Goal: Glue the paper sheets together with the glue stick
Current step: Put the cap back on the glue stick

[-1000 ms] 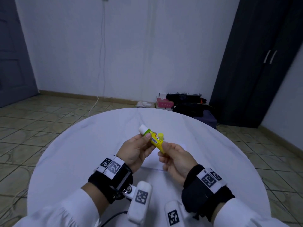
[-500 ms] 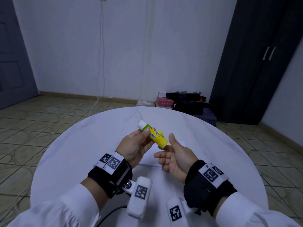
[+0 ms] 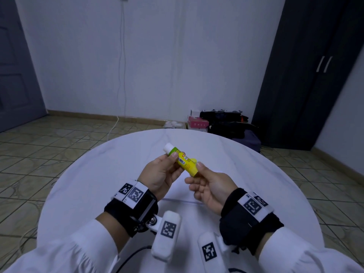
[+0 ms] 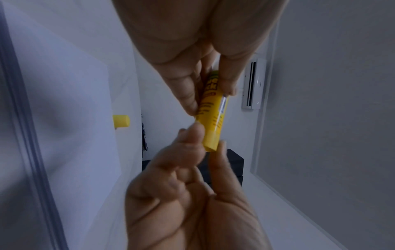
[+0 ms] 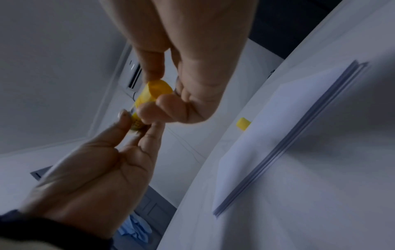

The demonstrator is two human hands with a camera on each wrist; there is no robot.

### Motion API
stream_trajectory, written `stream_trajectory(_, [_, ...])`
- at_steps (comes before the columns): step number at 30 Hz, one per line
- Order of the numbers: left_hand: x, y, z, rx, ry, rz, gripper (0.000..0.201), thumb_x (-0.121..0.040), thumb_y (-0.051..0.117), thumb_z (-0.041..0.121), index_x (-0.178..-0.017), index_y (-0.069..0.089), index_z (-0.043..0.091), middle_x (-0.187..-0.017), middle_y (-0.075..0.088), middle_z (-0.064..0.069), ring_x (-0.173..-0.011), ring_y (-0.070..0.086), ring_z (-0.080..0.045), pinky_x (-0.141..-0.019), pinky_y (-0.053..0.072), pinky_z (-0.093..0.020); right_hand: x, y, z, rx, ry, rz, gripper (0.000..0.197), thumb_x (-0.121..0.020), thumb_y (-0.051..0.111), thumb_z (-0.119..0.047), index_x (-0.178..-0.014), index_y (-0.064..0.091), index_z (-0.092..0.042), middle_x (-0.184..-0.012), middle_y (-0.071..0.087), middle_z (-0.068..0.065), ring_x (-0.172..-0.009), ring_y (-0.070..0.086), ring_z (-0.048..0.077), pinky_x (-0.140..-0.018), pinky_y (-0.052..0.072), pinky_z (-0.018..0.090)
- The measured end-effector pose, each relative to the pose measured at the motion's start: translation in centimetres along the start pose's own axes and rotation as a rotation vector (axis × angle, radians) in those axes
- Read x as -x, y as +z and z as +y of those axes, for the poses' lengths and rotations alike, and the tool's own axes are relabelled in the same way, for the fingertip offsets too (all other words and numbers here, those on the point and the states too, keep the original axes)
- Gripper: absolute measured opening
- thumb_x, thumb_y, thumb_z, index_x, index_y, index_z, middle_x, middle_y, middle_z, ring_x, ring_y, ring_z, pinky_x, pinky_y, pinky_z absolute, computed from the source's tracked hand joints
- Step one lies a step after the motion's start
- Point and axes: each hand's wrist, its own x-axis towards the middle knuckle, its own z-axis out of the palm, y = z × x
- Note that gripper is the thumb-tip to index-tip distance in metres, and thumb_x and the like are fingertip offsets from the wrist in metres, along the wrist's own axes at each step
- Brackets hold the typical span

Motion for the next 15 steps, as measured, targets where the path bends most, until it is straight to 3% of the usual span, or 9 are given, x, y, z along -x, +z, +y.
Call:
stream_trajectory(2, [-0.1,0.0,0.0,0.003,-0.005,-0.001,0.020,-0.099,0.043,0.006,-0.091,0.058,-0.004,-0.073,0.072,-0.008,-0.067,0.072,-0.015,-0.064,0.057,-0.020,-0.6,0.1,0.1,0.094,-0.109,0.042,0.013,-0.089,0.063,-0.011,-0.098,0.056,-0.006,-0.085,0.063,0.007,-0.059,0.054,0.011,-0.051,0.036,0.021])
stream_trajectory(3, [-0.2,0.1,0.0,0.001,-0.011,-0.002,0.020,-0.099,0.042,0.006,-0.091,0.057,-0.005,-0.071,0.072,-0.008,-0.066,0.072,-0.015,-0.062,0.057,-0.020,-0.9,0.1,0.1,0.218,-0.172,0.075,0.019,-0.084,0.067,-0.004,-0.095,0.053,-0.011,-0.091,0.060,0.004,-0.063,0.053,0.011,-0.053,0.037,0.021])
stream_trajectory(5, [-0.6,-0.2,-0.1,-0.006,-0.024,0.012,0.019,-0.099,0.043,0.006,-0.091,0.057,-0.005,-0.071,0.072,-0.008,-0.067,0.072,-0.016,-0.061,0.057,-0.021,-1.0,0.1,-0.1,0.503,-0.308,0.114,0.031,-0.077,0.072,0.001,-0.082,0.047,-0.018,-0.085,0.055,-0.001,-0.066,0.050,0.011,-0.059,0.038,0.019])
stream_trajectory(7, [-1.2,-0.8,-0.1,-0.022,-0.042,0.047,0.017,-0.098,0.046,0.006,-0.092,0.058,-0.004,-0.079,0.071,-0.010,-0.072,0.071,-0.018,-0.065,0.059,-0.024,-1.0,0.0,-0.6,0.732,-0.366,0.068,0.035,-0.075,0.076,-0.006,-0.077,0.045,-0.021,-0.077,0.052,-0.003,-0.067,0.048,0.013,-0.060,0.038,0.016])
stream_trajectory(9, [-2.1,-1.9,-0.1,-0.072,-0.076,0.096,0.015,-0.096,0.049,0.007,-0.092,0.061,-0.003,-0.088,0.067,-0.012,-0.080,0.067,-0.020,-0.075,0.059,-0.027,-1.7,-0.4,-1.7,0.891,-0.302,-0.019,0.028,-0.074,0.079,-0.019,-0.078,0.051,-0.022,-0.079,0.056,-0.001,-0.070,0.050,0.013,-0.063,0.039,0.019])
stream_trajectory(12, [-3.2,-3.5,-0.1,-0.183,-0.158,0.147,0.013,-0.094,0.053,0.005,-0.091,0.063,-0.003,-0.087,0.067,-0.013,-0.077,0.066,-0.022,-0.075,0.058,-0.029,-4.8,-1.1,-4.1,1.077,-0.307,-0.031,0.010,-0.084,0.069,-0.021,-0.085,0.065,-0.011,-0.085,0.062,0.005,-0.070,0.050,0.011,-0.067,0.038,0.024])
stream_trajectory(15, [-4.1,-4.6,-0.4,-0.271,-0.243,0.192,0.009,-0.090,0.055,0.000,-0.091,0.063,-0.003,-0.086,0.067,-0.015,-0.073,0.063,-0.024,-0.067,0.059,-0.031,-9.9,-1.0,-6.1,1.359,-0.297,0.064,0.022,-0.093,0.055,-0.015,-0.103,0.067,0.001,-0.110,0.066,0.014,-0.090,0.059,0.021,-0.081,0.043,0.027])
